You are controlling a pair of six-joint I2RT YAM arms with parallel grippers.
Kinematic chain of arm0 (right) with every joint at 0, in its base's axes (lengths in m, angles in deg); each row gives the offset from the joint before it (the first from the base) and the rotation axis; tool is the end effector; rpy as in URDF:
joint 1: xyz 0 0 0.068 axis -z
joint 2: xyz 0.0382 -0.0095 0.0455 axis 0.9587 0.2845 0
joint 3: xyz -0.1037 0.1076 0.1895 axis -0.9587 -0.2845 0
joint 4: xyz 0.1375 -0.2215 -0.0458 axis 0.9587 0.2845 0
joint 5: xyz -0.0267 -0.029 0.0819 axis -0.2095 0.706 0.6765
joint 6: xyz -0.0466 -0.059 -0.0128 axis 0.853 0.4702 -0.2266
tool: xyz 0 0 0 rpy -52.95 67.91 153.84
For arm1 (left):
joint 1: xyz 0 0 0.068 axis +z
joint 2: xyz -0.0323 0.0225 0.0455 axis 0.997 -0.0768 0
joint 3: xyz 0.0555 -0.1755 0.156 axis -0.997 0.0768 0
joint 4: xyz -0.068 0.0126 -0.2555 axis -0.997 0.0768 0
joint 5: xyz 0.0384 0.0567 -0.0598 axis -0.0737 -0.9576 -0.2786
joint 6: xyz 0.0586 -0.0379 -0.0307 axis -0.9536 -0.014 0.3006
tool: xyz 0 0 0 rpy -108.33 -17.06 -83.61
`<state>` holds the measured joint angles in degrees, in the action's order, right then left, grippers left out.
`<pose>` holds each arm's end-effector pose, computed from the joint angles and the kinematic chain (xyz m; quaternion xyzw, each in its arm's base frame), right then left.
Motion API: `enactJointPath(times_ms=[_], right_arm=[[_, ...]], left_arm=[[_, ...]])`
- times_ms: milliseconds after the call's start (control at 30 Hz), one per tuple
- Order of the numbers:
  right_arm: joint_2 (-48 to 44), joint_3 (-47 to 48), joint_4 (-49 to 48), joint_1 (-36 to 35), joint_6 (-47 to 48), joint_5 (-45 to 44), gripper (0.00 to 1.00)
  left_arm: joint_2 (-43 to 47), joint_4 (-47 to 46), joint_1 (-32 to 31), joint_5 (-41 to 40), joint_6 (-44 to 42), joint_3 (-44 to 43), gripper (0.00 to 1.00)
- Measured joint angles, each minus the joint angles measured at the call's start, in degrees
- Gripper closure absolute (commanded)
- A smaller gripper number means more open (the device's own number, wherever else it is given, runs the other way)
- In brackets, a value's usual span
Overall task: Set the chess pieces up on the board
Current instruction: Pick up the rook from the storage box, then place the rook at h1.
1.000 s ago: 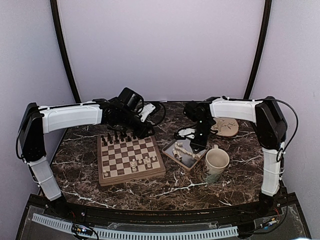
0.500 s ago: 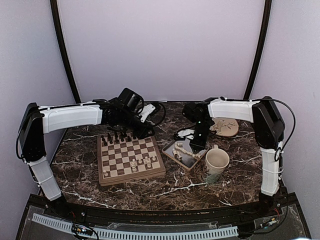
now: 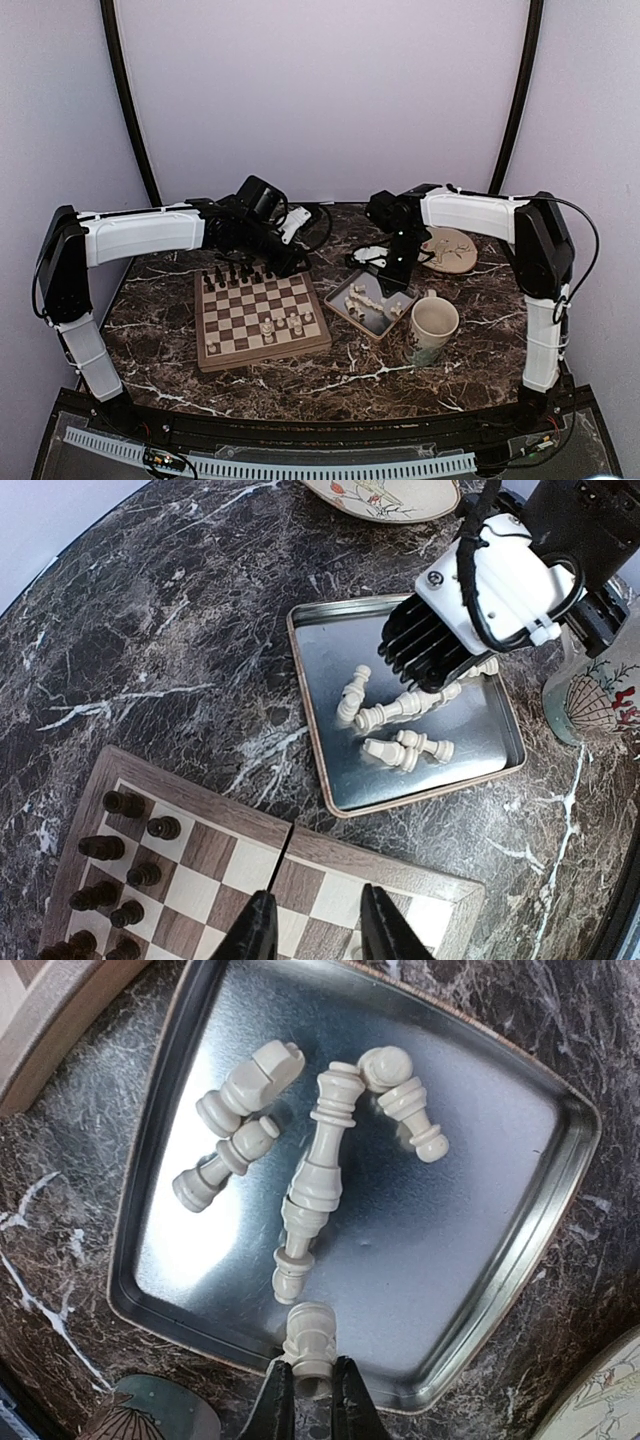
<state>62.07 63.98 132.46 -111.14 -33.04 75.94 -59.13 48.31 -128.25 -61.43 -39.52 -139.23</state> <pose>0.3097 0.2447 0.1446 -0.5637 0.8231 0.0371 0.0579 0.3020 -0.2940 0.2112 0.3984 0.8190 -0.2096 0.3559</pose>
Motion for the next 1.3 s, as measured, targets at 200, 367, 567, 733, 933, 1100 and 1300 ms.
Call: enactJointPath(times_ms=[200,367,567,733,933,1100,1300], right_arm=[[-2.01,1.86,0.63,0.00,-0.20,1.81,0.98],[-1.99,5.90,1.14,-0.28,-0.17,2.16,0.98],[0.63,17.27,1.31,-4.11,0.09,1.11,0.97],[5.81,23.69,0.13,-9.46,0.31,0.59,0.97],[13.64,30.62,-0.87,-13.07,0.13,2.56,0.96],[16.94,32.61,-1.01,-14.60,0.07,3.96,0.96],[18.49,32.96,-0.83,-15.69,-0.11,4.66,0.96]], left_arm=[[0.15,-0.31,0.02,-0.79,0.46,0.00,0.69],[3.58,0.13,2.38,-3.04,2.89,0.02,0.66],[12.92,-1.49,13.88,-6.86,6.51,1.81,0.63],[18.86,-4.87,17.77,-11.08,7.15,8.52,0.60],[19.23,-6.43,19.30,-11.43,7.34,11.87,0.60],[19.23,-7.02,20.15,-11.76,7.32,11.87,0.60],[19.23,-7.17,20.28,-11.67,7.30,11.87,0.60]])
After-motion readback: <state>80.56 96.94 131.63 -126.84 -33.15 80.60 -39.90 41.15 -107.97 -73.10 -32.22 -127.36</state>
